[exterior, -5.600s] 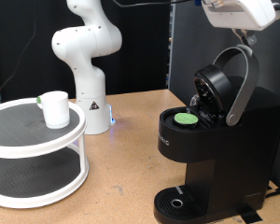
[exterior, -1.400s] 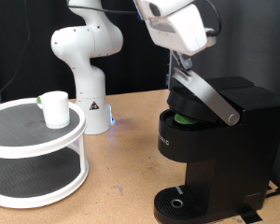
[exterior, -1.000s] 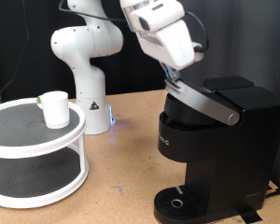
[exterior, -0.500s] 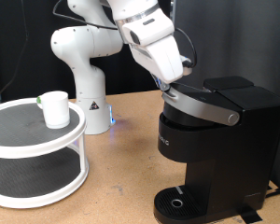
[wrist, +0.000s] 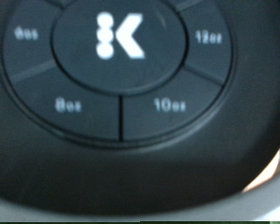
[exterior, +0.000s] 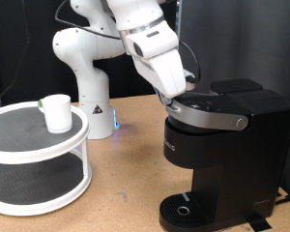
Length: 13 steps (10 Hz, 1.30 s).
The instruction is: Make a cup of coffee with the keurig machine
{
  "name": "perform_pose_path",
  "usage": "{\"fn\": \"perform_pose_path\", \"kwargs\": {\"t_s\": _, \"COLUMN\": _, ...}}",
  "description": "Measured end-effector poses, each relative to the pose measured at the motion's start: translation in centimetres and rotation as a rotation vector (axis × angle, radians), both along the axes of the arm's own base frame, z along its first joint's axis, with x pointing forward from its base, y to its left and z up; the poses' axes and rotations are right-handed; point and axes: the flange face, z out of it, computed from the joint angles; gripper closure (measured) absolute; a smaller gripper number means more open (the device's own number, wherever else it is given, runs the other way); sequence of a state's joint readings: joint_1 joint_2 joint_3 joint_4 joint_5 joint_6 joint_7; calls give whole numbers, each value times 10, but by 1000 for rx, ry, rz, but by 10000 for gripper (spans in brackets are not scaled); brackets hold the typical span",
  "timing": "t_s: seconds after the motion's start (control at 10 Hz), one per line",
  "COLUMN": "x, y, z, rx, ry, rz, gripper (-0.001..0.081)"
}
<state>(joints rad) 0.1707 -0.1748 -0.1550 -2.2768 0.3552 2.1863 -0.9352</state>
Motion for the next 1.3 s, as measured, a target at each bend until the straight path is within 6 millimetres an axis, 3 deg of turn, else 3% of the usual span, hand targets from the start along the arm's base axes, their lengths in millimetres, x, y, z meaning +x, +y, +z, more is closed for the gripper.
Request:
{"fn": "perform_pose_path", "kwargs": {"t_s": 0.3, "x": 2, "y": 1, "z": -31, "rx": -63, "ry": 14, "rz": -4, "gripper": 802}}
{"fn": "perform_pose_path", "kwargs": {"t_s": 1.3, "x": -1, "y": -8, "z": -31, "rx": -20, "ry": -8, "rz": 57, "gripper": 802}}
